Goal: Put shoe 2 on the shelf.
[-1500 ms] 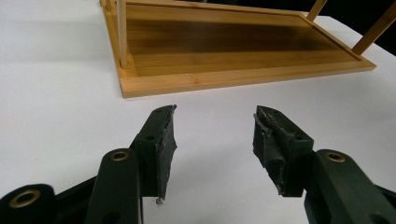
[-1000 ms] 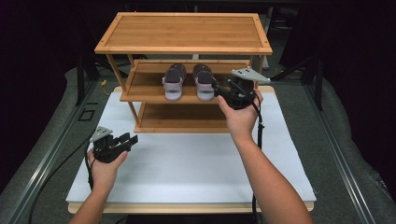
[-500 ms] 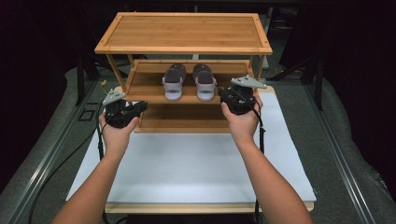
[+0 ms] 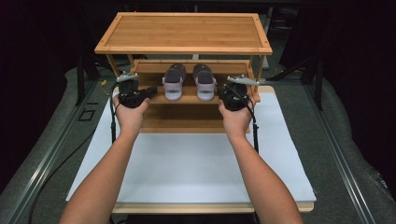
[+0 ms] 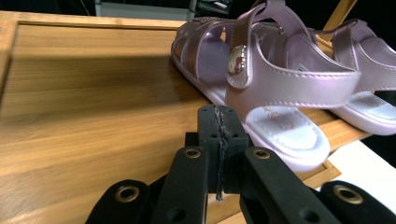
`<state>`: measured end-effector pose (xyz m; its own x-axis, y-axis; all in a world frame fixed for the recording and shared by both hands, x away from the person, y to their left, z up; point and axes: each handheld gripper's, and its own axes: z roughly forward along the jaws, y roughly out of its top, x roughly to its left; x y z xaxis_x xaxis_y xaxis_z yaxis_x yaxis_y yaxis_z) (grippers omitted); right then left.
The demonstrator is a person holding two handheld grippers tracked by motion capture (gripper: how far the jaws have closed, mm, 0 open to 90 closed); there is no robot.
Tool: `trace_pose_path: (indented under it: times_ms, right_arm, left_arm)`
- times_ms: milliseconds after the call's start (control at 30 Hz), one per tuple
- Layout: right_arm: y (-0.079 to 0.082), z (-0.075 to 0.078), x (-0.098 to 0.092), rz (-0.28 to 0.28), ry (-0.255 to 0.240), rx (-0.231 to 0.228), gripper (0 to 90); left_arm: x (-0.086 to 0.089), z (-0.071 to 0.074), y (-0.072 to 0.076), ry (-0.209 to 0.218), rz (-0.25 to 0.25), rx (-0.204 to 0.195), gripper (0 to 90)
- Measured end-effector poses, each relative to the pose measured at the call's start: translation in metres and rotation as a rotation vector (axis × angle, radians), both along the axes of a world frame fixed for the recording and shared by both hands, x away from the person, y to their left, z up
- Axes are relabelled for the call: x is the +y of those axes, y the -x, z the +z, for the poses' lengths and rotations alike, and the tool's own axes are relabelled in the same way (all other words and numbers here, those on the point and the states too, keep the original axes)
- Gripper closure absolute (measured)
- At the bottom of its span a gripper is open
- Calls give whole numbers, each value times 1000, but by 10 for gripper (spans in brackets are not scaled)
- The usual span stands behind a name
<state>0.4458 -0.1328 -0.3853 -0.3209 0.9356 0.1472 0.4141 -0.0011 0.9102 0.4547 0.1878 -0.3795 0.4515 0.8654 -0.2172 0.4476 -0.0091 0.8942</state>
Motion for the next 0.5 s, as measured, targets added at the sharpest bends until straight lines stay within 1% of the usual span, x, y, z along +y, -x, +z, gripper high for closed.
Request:
trace_pose_path:
  times_ms: [33, 67, 100, 167, 267, 333, 400, 500]
  right_arm:
    - [-1, -1, 0, -3, -5, 4, 900]
    - [-2, -1, 1, 12, -20, 14, 900]
    - [-3, -2, 2, 27, -29, 20, 900]
    - [-5, -3, 5, 33, -23, 24, 900]
    - [-6, -4, 10, 21, -23, 28, 900]
    - [-6, -4, 12, 38, -27, 29, 900]
    - [-6, -5, 16, 39, -31, 31, 900]
    - [-5, -6, 20, 56, -28, 24, 900]
  left_arm:
    - [-2, -1, -2, 2, 3, 8, 900]
    - [-4, -2, -4, -12, 1, 13, 900]
    - [-6, -2, -6, -14, 1, 18, 900]
    - [-10, -4, -8, -17, -8, 24, 900]
    - [-14, -4, -10, -13, -15, 29, 900]
    - [-18, -4, -11, -22, -17, 37, 899]
    - [-20, -4, -11, -23, -18, 41, 899]
    - [-22, -4, -11, -33, -23, 42, 899]
